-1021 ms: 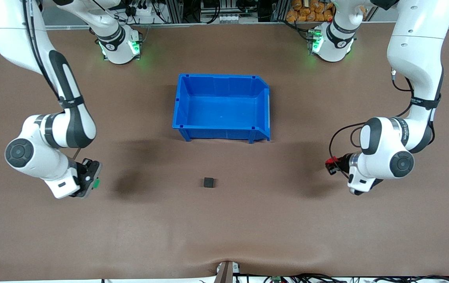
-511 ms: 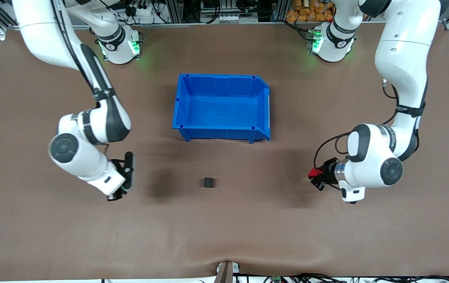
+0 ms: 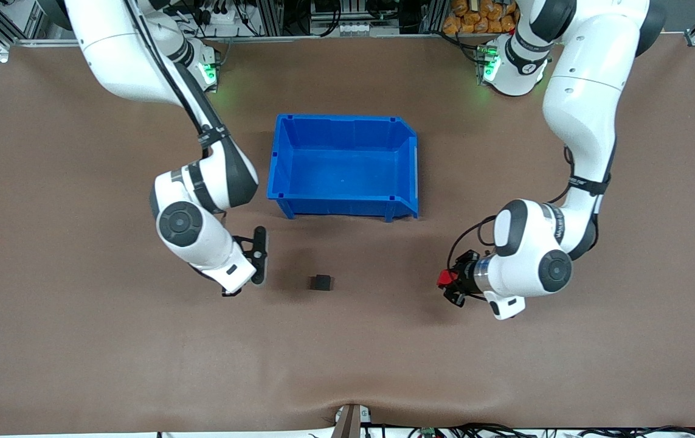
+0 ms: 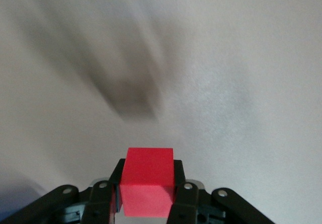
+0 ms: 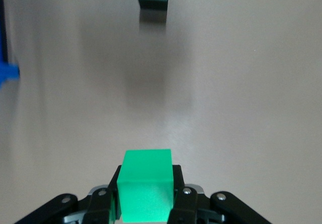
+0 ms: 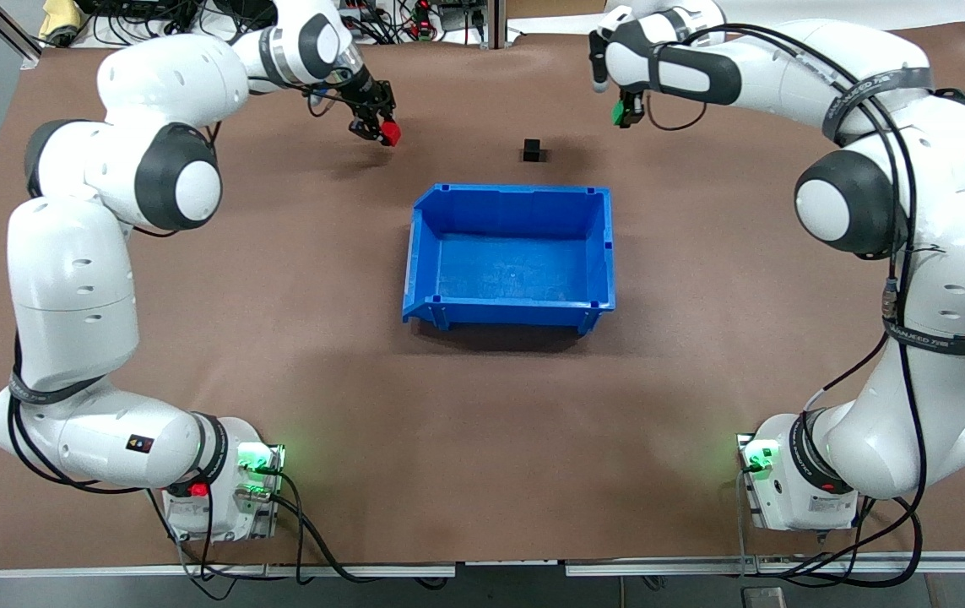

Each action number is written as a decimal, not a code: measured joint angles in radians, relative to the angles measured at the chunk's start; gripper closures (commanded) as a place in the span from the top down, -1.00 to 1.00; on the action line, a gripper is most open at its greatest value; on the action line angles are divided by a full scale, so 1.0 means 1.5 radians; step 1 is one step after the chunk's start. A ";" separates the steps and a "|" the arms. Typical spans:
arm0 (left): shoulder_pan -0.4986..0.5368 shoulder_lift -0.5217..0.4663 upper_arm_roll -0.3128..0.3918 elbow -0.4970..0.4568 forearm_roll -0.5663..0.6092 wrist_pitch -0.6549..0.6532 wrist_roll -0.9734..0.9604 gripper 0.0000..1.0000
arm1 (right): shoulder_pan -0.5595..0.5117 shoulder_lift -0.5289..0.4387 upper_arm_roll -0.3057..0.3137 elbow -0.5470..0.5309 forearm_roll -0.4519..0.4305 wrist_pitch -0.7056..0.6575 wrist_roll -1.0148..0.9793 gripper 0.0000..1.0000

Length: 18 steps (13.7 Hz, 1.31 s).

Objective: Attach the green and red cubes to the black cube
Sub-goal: 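Carry the green cube with the right gripper while the left carries red, then press the green and red cubes against the black cube with both grippers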

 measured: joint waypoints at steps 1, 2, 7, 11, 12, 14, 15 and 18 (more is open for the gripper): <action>-0.002 0.003 0.000 0.002 -0.001 0.004 -0.003 -1.00 | 0.010 0.011 0.000 0.015 0.000 -0.012 0.046 -1.00; -0.002 0.006 0.000 0.003 -0.009 0.006 -0.004 -1.00 | 0.019 0.023 0.000 0.026 0.000 -0.020 0.088 -1.00; -0.034 0.020 -0.003 0.007 -0.051 0.078 -0.099 -1.00 | 0.060 0.109 -0.001 0.096 -0.001 -0.020 0.207 -1.00; -0.105 0.069 -0.003 0.032 -0.059 0.165 -0.220 -1.00 | 0.084 0.173 -0.003 0.168 -0.001 -0.019 0.233 -1.00; -0.109 0.076 -0.004 0.038 -0.066 0.170 -0.229 -1.00 | 0.086 0.186 -0.004 0.182 -0.001 -0.018 0.234 -1.00; -0.111 0.081 -0.008 0.048 -0.070 0.182 -0.256 -1.00 | 0.086 0.207 -0.006 0.204 -0.001 -0.013 0.234 -1.00; -0.113 0.082 -0.010 0.052 -0.070 0.186 -0.270 -1.00 | 0.086 0.216 -0.007 0.211 -0.001 -0.006 0.234 -1.00; -0.130 0.091 -0.018 0.070 -0.070 0.195 -0.320 -1.00 | 0.087 0.233 -0.007 0.220 -0.001 0.020 0.234 -1.00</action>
